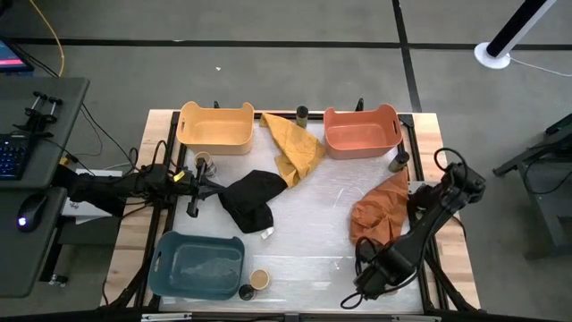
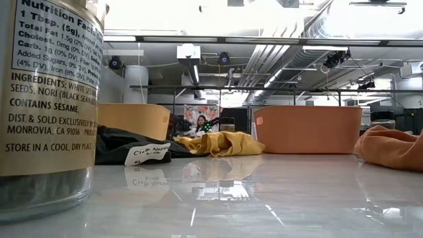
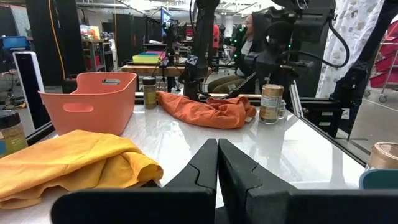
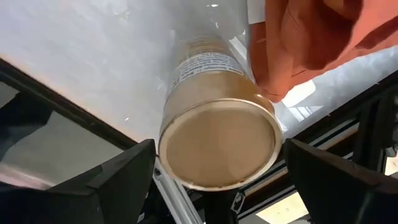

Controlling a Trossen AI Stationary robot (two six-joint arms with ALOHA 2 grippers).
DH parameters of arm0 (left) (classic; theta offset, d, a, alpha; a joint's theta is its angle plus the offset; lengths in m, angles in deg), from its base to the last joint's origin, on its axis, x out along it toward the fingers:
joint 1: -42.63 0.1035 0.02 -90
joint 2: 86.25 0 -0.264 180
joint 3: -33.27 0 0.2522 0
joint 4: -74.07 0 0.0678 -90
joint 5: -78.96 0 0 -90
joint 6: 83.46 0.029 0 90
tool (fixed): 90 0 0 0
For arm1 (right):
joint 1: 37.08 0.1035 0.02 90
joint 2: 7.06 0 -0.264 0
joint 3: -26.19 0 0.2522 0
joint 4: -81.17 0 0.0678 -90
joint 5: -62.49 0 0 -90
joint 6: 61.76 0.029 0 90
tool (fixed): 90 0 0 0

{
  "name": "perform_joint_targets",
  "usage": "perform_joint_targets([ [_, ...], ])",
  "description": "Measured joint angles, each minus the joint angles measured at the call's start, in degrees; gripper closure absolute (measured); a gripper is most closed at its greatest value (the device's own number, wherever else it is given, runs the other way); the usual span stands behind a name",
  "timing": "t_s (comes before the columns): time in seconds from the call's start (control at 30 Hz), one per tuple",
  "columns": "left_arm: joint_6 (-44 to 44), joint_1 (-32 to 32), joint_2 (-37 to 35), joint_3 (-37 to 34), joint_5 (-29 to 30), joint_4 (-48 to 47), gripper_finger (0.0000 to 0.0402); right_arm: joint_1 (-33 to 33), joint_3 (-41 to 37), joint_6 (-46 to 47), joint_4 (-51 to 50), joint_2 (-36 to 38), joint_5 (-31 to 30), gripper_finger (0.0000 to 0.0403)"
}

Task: Sort spices by type
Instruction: Put the right gold seasoning bottle into the orange bin

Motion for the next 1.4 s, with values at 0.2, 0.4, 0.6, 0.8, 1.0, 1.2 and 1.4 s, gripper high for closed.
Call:
perform_joint_targets([
  [0.2,0.0,0.0,0.0,0.0,0.0,0.0,0.0401,0.0,0.0,0.7,0.1,-1.6,-1.5,0.0053],
  [0.4,0.0,0.0,0.0,0.0,0.0,0.0,0.0401,0.0,0.0,0.9,0.3,-3.3,-1.3,0.0053],
  [0.6,0.0,0.0,0.0,0.0,0.0,0.0,0.0401,0.0,0.0,-0.6,0.3,-3.4,-0.9,0.0063],
  [0.8,0.0,0.0,0.0,0.0,0.0,0.0,0.0401,-0.5,0.7,-2.1,-0.4,-3.2,0.6,0.0135],
  [1.0,0.0,0.0,0.0,0.0,0.0,0.0,0.0401,-3.5,9.7,-10.0,-5.2,-3.2,-1.3,0.0135],
  [1.2,0.0,0.0,0.0,0.0,0.0,0.0,0.0401,-13.1,24.7,-20.4,-9.2,-3.2,-18.3,0.0135],
  [1.4,0.0,0.0,0.0,0.0,0.0,0.0,0.0401,-29.3,32.4,-30.5,-17.7,-1.6,-34.3,0.0135],
])
